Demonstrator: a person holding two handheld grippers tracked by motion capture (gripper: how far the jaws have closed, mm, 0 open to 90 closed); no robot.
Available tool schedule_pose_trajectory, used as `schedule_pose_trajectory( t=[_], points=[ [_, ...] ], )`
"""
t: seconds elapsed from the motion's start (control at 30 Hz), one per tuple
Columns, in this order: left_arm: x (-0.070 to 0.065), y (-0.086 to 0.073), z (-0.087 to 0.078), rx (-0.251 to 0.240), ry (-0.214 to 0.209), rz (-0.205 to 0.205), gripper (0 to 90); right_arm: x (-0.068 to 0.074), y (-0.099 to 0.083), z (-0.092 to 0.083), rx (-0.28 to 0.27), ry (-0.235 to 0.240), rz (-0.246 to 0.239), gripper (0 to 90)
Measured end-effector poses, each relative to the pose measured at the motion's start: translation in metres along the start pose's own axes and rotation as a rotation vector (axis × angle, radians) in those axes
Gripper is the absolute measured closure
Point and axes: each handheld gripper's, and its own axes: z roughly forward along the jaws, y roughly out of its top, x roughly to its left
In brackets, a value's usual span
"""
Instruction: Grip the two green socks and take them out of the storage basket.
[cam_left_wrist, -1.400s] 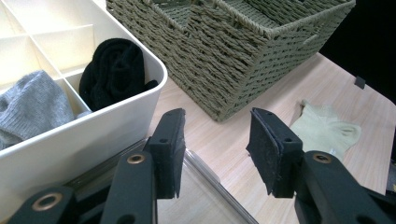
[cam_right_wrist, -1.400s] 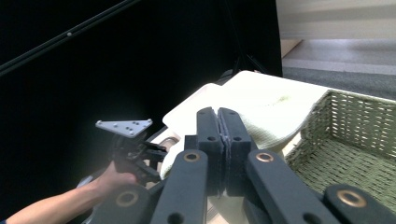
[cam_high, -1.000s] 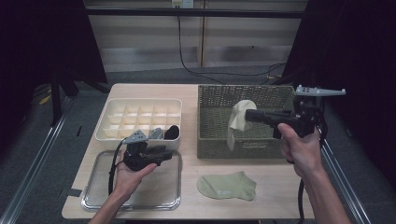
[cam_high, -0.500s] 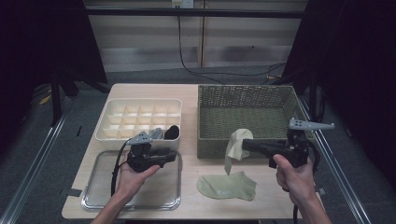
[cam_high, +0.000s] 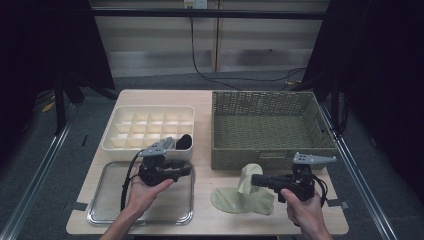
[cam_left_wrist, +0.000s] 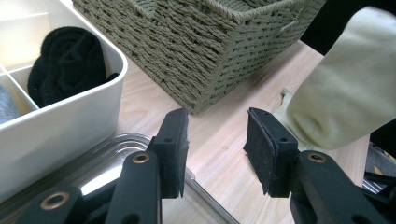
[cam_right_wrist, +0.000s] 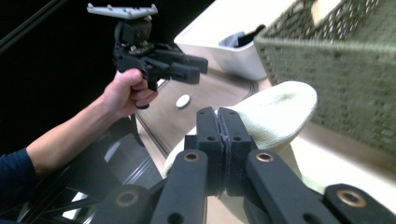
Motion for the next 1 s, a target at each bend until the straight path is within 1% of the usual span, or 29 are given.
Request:
schedule_pose_trajectory(
  t=[0.1, 0.13, 0.2, 0.27, 0.37, 0.47, 0.5, 0.63, 0.67, 0.73, 0.8, 0.83, 0.9, 0.93, 1.0],
  points=[
    [-0.001, -0.001, 0.002, 0.003, -0.003, -0.005, 58.4, -0.007, -0.007, 0.007, 0.012, -0.001, 0.016, 88.5],
    [-0.001, -0.001, 0.003, 0.012, -0.003, 0.002, 58.4, -0.009, -0.009, 0.010, 0.011, -0.005, 0.017, 88.6],
    [-0.003, -0.002, 0.005, 0.016, -0.005, 0.001, 58.3, -0.015, -0.013, 0.015, 0.023, -0.011, 0.029, 88.5],
    [-0.005, -0.002, 0.006, 0.019, -0.011, 0.005, 58.0, -0.022, -0.018, 0.020, 0.046, -0.034, 0.032, 88.5],
    [-0.008, -0.003, 0.010, 0.030, -0.016, 0.013, 57.9, -0.033, -0.025, 0.025, 0.062, -0.049, 0.055, 88.4],
    [-0.013, -0.004, 0.015, 0.042, -0.031, 0.015, 57.8, -0.041, -0.031, 0.030, 0.099, -0.072, 0.077, 88.3],
    [-0.017, -0.005, 0.019, 0.053, -0.040, 0.024, 57.8, -0.042, -0.033, 0.032, 0.108, -0.075, 0.079, 88.4],
    [-0.029, -0.006, 0.034, 0.079, -0.090, 0.031, 58.0, -0.046, -0.036, 0.034, 0.126, -0.082, 0.087, 88.3],
    [-0.033, -0.007, 0.038, 0.089, -0.111, 0.039, 58.5, -0.046, -0.037, 0.035, 0.128, -0.081, 0.086, 88.3],
    [-0.041, -0.008, 0.045, 0.103, -0.130, 0.056, 59.6, -0.047, -0.038, 0.036, 0.134, -0.082, 0.089, 88.3],
    [-0.048, -0.010, 0.051, 0.119, -0.163, 0.072, 60.4, -0.047, -0.038, 0.036, 0.134, -0.081, 0.086, 88.2],
    [-0.052, -0.010, 0.052, 0.120, -0.167, 0.085, 60.6, -0.047, -0.038, 0.036, 0.132, -0.082, 0.089, 88.3],
    [-0.057, -0.011, 0.056, 0.116, -0.191, 0.089, 60.6, -0.048, -0.039, 0.036, 0.134, -0.084, 0.092, 88.2],
    [-0.061, -0.011, 0.058, 0.125, -0.194, 0.110, 59.9, -0.048, -0.039, 0.037, 0.134, -0.082, 0.093, 88.2],
    [-0.064, -0.014, 0.061, 0.121, -0.205, 0.111, 57.5, -0.048, -0.039, 0.036, 0.133, -0.082, 0.092, 88.2]
  ],
)
